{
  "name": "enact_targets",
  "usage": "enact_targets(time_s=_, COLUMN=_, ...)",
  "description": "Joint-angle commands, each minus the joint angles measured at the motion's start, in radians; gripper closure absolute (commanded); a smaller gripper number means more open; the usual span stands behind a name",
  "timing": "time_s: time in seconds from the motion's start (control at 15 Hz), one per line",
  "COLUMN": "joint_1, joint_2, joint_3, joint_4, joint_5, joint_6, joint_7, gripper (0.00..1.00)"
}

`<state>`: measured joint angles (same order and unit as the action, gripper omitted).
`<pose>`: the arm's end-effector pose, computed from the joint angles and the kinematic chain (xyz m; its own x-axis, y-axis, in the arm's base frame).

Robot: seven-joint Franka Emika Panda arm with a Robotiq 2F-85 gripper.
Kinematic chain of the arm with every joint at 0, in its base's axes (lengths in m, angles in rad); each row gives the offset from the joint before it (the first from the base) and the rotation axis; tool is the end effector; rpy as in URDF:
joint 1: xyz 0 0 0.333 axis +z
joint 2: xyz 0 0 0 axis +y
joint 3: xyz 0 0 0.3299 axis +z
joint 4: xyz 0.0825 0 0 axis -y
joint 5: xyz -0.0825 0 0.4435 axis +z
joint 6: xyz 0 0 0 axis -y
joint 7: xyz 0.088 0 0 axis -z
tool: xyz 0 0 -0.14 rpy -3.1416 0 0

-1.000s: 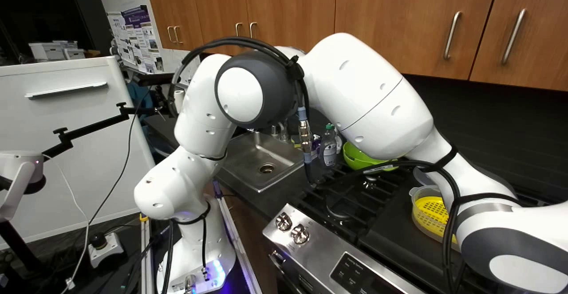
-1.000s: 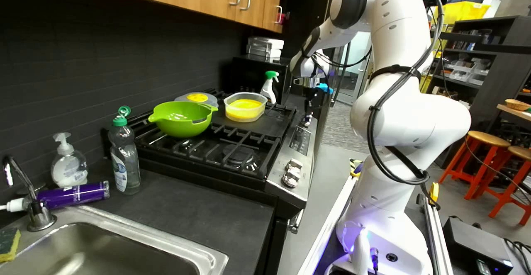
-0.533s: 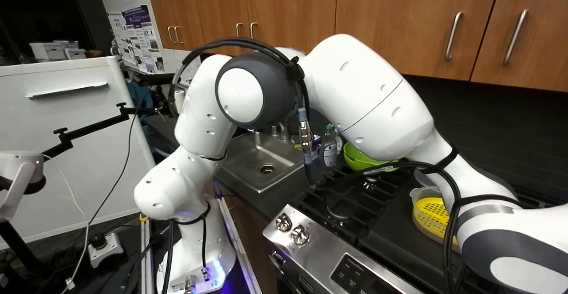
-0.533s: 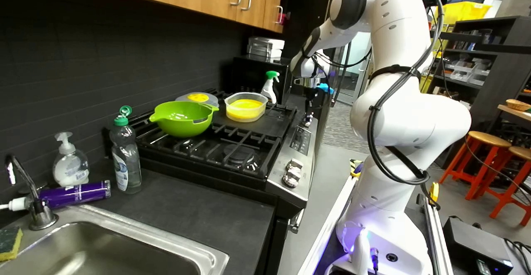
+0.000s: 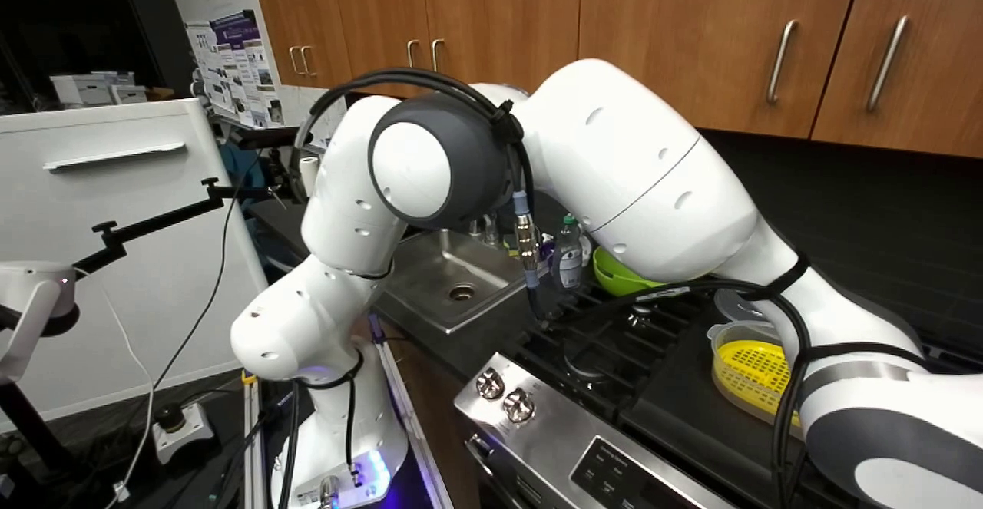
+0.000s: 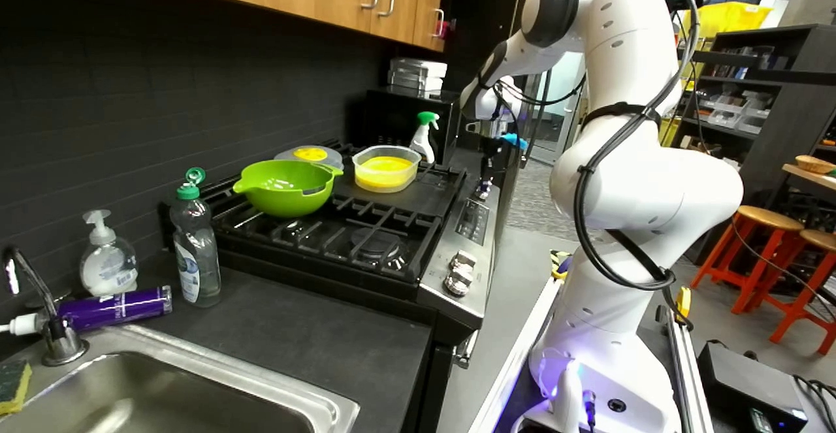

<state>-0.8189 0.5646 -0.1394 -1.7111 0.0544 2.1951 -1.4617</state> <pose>0.4180 -0.5796 0.1997 0.8816 0.4702 -0.0407 0.4669 -0.8815 -0.0702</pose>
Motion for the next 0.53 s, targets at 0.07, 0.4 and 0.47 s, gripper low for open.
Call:
enact_targets(time_s=0.07, joint_1=-0.061, joint_2=0.073, joint_3=0.021, joint_4=0.090, joint_5=0.095, joint_6=-0.198, joint_7=-0.074, gripper=0.95)
enact_targets(time_s=0.4, joint_1=-0.086, joint_2=0.126, joint_3=0.032, joint_4=0.202, joint_5=0.157, joint_6=-0.336, joint_7=-0.027, gripper=0.95)
enact_targets(time_s=0.47, joint_1=-0.087, joint_2=0.141, joint_3=0.032, joint_4=0.232, joint_5=0.157, joint_6=-0.365, joint_7=-0.018, gripper=0.95)
